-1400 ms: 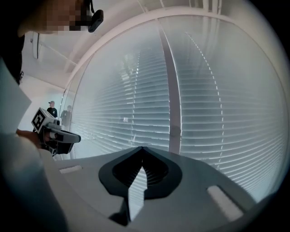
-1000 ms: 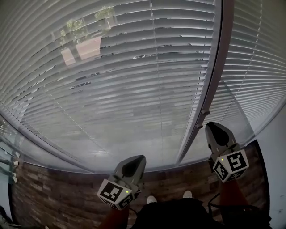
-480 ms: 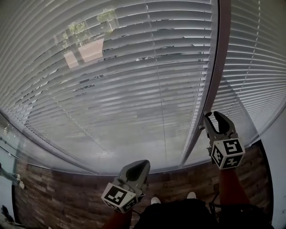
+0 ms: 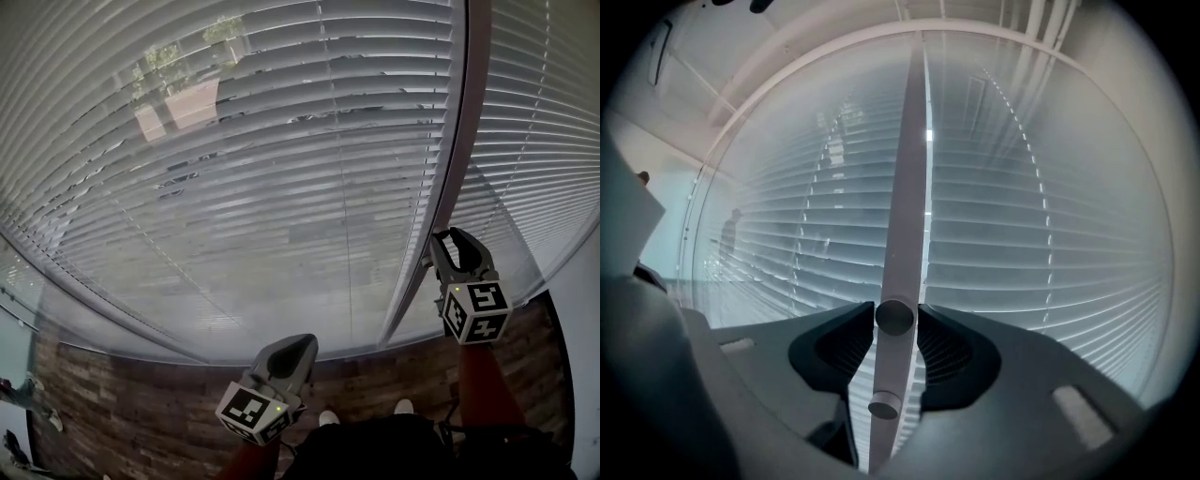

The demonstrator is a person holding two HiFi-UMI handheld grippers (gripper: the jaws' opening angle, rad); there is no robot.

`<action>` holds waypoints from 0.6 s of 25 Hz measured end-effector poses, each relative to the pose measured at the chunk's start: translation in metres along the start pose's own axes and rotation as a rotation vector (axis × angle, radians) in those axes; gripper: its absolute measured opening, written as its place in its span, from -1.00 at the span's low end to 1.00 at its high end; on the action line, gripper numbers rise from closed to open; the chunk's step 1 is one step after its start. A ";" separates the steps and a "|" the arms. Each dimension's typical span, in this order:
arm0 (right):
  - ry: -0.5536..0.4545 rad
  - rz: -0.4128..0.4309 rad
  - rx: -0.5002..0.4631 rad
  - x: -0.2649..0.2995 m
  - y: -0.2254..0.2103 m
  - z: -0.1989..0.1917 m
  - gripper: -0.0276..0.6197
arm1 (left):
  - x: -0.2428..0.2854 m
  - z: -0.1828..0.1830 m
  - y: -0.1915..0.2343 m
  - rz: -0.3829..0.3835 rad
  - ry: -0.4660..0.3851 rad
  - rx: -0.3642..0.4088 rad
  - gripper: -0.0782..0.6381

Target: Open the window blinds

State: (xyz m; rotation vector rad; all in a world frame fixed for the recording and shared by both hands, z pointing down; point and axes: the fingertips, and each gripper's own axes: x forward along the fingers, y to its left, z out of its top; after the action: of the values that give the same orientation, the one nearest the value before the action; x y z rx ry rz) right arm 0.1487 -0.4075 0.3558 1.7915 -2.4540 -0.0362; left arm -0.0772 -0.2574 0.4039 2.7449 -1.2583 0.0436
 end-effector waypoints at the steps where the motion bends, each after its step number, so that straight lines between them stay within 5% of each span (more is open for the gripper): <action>1: 0.002 0.000 0.000 0.001 0.000 -0.001 -0.40 | 0.001 0.001 0.000 0.000 -0.004 -0.004 -0.78; 15: 0.012 0.001 -0.010 0.001 0.001 0.000 -0.45 | -0.004 0.004 -0.004 0.010 -0.004 0.002 -0.78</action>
State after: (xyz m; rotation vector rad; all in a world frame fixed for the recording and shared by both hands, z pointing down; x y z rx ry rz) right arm 0.1475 -0.4077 0.3562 1.7810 -2.4421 -0.0369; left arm -0.0764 -0.2523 0.3988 2.7426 -1.2733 0.0399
